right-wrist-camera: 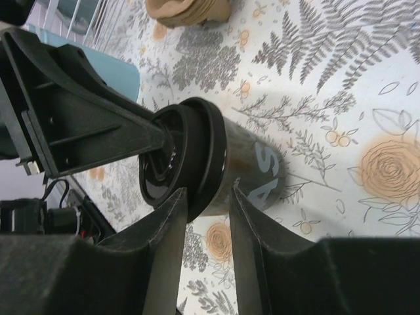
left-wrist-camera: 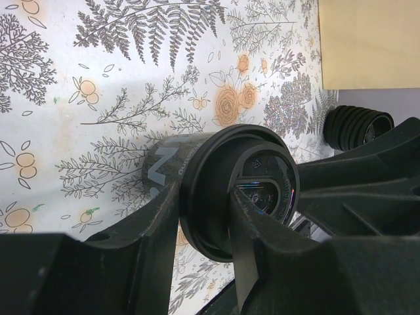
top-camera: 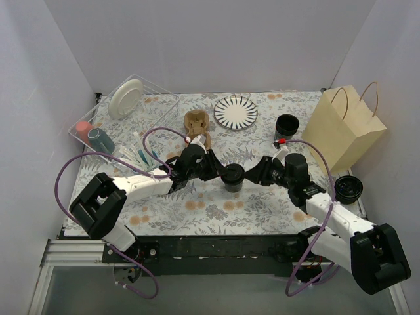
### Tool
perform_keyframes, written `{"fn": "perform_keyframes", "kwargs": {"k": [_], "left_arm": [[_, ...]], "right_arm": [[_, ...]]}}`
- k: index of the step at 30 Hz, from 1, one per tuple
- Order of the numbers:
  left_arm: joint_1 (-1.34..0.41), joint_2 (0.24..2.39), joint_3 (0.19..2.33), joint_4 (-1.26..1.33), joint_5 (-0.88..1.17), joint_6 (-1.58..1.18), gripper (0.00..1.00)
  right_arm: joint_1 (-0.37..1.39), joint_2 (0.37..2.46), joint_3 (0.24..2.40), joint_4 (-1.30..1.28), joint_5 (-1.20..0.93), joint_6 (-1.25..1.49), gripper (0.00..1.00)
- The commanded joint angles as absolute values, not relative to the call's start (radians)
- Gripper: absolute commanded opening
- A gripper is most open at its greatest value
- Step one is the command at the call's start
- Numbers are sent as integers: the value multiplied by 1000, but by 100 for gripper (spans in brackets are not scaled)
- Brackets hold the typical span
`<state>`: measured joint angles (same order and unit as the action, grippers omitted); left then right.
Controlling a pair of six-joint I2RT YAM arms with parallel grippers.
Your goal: Pack the takeout coffee
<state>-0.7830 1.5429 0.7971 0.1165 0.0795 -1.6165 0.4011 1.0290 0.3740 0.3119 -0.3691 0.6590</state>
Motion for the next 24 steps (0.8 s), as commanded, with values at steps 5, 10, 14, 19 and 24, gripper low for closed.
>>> {"fn": "perform_keyframes", "kwargs": {"k": [5, 10, 14, 19, 24], "left_arm": [[-811, 1594, 747, -233, 12, -1591, 29], [-818, 1583, 759, -242, -21, -1591, 29], [-822, 1594, 767, -244, -20, -1594, 29], [-825, 1620, 779, -244, -23, -1589, 29], [-825, 1641, 795, -250, -23, -1583, 29]], "right_arm": [[391, 1002, 436, 255, -491, 678, 44], [393, 994, 407, 255, -460, 680, 45], [390, 996, 371, 317, -436, 709, 42], [382, 1017, 347, 380, -397, 724, 38], [380, 1042, 316, 410, -377, 729, 35]]}}
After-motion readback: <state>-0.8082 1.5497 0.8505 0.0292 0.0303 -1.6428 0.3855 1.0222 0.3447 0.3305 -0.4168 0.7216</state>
